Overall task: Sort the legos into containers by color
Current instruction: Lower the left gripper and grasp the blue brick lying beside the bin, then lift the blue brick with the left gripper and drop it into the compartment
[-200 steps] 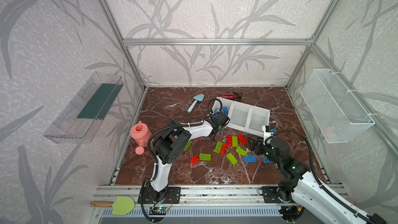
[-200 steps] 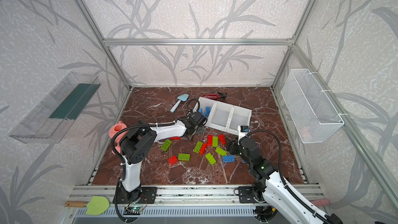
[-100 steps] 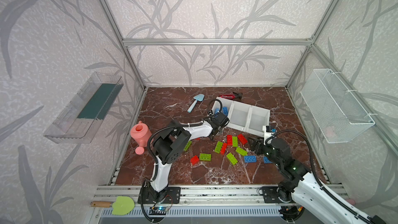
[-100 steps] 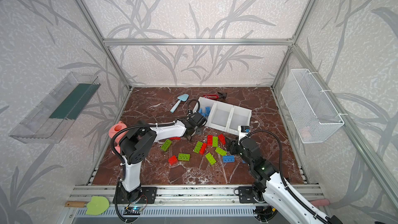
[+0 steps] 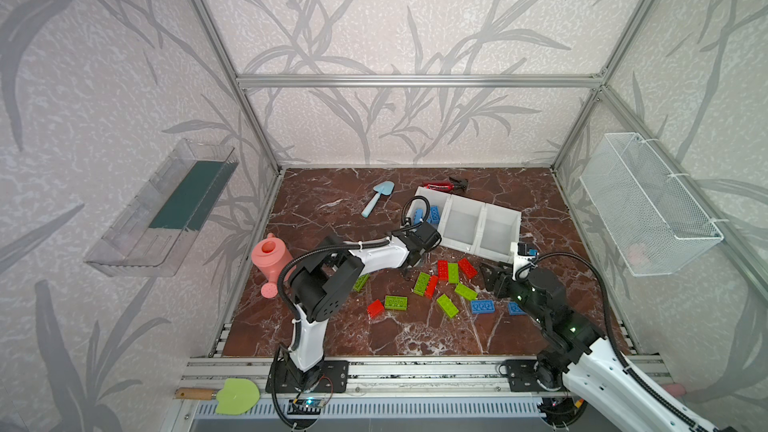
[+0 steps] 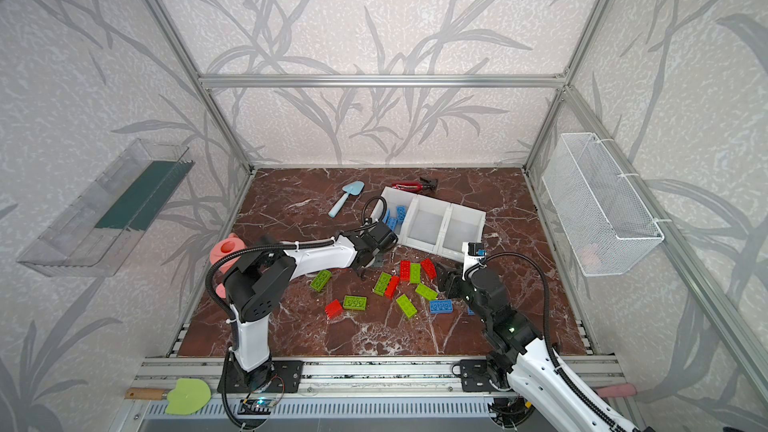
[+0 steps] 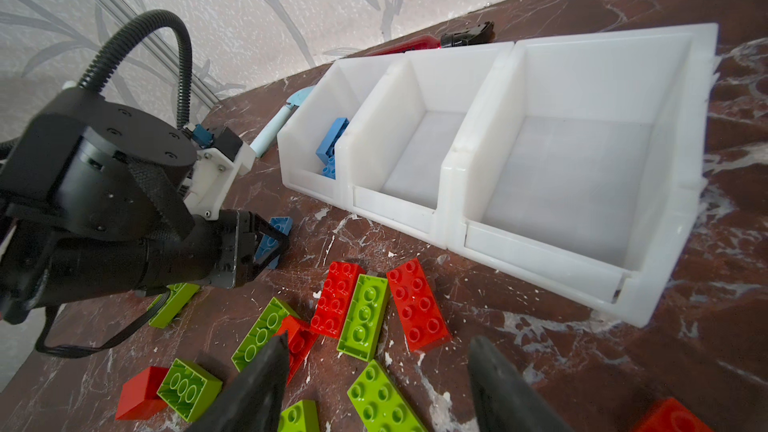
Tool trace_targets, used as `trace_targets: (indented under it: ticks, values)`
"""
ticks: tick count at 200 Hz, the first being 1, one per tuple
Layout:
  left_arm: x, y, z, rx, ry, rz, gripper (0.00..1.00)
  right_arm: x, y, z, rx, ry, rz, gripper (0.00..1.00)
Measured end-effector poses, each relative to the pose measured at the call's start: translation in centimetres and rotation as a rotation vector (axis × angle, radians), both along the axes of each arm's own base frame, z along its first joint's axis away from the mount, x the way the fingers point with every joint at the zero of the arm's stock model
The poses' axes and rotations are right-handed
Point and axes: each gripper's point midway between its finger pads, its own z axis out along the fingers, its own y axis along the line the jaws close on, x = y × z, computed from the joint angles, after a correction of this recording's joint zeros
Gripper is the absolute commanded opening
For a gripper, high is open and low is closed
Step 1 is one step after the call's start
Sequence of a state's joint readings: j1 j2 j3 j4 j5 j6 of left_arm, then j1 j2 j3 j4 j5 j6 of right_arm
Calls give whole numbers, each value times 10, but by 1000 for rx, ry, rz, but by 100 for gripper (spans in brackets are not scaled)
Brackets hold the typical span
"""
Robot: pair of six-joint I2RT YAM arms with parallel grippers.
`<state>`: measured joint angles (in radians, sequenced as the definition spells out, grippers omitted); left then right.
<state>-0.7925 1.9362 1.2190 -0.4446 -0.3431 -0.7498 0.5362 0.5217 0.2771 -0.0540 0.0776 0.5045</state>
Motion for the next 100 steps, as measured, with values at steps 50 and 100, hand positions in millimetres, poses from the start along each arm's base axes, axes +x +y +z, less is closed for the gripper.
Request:
trace_targets:
  ticks: [50,100]
  values:
    - [-1,-3,41,-6,-47,-92,31,0,0,-1,-2,3,0,69]
    - [14,-23,86,-33,-112,-186,31,0,0,-3,-6,11,0,69]
